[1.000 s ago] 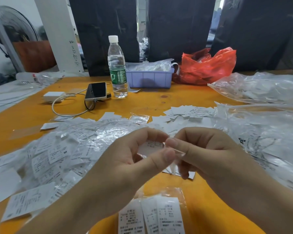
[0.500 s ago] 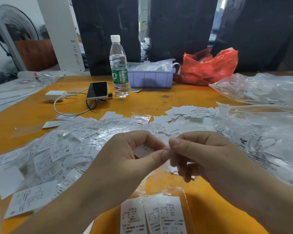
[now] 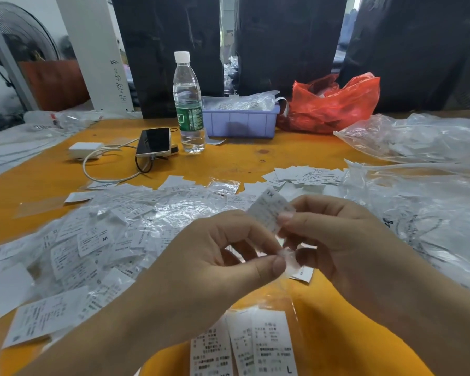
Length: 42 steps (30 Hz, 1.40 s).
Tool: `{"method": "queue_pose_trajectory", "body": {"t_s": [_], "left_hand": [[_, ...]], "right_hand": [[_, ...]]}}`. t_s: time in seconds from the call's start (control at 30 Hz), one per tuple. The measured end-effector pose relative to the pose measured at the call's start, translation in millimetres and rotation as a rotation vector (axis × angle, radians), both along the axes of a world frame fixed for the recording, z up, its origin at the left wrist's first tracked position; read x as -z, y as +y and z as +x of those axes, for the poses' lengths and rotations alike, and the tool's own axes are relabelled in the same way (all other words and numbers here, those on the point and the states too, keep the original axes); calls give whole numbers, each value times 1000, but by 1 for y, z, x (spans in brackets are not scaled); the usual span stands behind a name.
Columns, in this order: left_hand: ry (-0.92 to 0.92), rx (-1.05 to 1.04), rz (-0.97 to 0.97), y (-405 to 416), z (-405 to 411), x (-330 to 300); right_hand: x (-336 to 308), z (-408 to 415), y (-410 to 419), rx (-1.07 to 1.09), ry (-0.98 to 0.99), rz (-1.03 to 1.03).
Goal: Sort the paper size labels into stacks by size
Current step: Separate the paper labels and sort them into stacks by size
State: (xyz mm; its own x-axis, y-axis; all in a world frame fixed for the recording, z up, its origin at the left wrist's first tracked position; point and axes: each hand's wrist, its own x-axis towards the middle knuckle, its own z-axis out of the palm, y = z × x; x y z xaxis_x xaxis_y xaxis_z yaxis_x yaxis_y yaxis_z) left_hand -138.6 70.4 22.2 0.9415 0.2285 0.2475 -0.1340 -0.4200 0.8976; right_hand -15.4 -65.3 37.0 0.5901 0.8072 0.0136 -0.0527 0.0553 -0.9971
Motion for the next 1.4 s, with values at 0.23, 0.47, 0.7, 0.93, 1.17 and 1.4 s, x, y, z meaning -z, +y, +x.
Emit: {"method": "queue_pose_trajectory", "body": {"t_s": [0.23,0.47,0.7,0.93,1.17,1.4], "left_hand": [[-22,-111,-153,12,1,-5],[-22,-105,-220,8,0,-8],[-59,-116,-226,8,1,-12],[-44,-100,-330,7,2,-10],[3,-55,-486,10,3,-10],[-1,-48,-504,10,4,-9]], "right_hand": [[-8,1,-6,114,-9,165],[-7,-4,-5,16,-94,131],[-2,-4,-2,-220,49,-60],[2,-3,-1,-306,76,-58],[1,-4,-2,-250,-10,-22],[1,-3,-3,-223,38,-4]]}}
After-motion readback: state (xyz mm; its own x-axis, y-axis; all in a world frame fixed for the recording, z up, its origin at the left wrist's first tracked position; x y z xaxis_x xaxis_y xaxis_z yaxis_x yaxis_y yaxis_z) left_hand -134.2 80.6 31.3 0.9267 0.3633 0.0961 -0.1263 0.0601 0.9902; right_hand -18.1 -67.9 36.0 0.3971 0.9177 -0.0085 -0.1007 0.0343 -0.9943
